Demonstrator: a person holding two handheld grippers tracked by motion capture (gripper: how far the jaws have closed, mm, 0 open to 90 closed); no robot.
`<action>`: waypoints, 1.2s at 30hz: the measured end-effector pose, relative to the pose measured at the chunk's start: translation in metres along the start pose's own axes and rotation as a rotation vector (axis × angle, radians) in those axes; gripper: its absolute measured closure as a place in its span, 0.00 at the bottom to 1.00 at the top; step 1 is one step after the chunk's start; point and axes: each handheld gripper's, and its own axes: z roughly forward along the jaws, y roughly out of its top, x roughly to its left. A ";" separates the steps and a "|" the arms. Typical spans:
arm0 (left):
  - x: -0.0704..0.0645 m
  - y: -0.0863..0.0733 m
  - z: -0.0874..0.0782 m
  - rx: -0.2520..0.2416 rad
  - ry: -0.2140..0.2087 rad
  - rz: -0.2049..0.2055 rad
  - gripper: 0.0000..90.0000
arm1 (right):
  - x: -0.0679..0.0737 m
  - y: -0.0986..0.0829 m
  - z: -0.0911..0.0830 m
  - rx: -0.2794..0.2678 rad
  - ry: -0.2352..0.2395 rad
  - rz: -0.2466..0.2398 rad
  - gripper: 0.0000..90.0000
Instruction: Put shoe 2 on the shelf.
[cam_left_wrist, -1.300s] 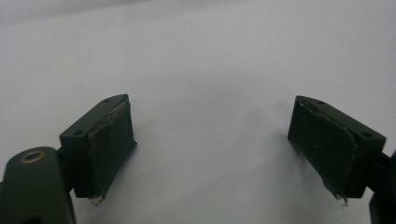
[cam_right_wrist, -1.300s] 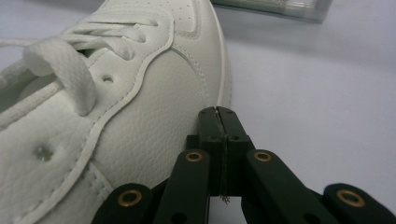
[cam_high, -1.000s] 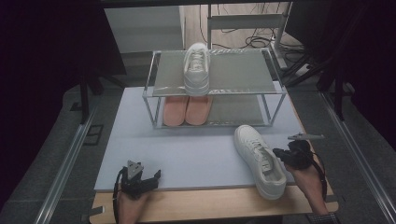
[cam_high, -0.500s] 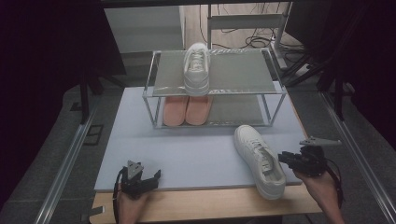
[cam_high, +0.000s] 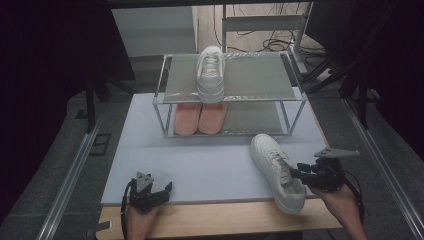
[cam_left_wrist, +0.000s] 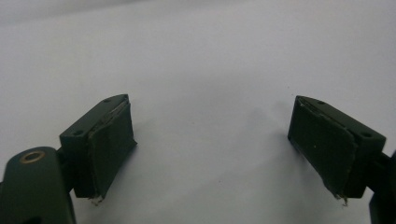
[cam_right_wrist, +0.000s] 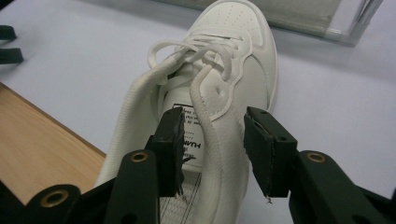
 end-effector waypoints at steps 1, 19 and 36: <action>0.000 0.000 0.000 0.000 0.000 0.000 0.16 | 0.000 0.000 0.003 0.006 0.000 -0.001 0.64; 0.000 0.000 0.000 0.001 -0.001 0.000 0.16 | -0.006 0.005 0.010 0.025 -0.008 0.060 0.91; 0.000 0.000 0.000 0.001 -0.001 0.000 0.16 | -0.035 -0.006 0.008 -0.068 0.262 0.411 0.92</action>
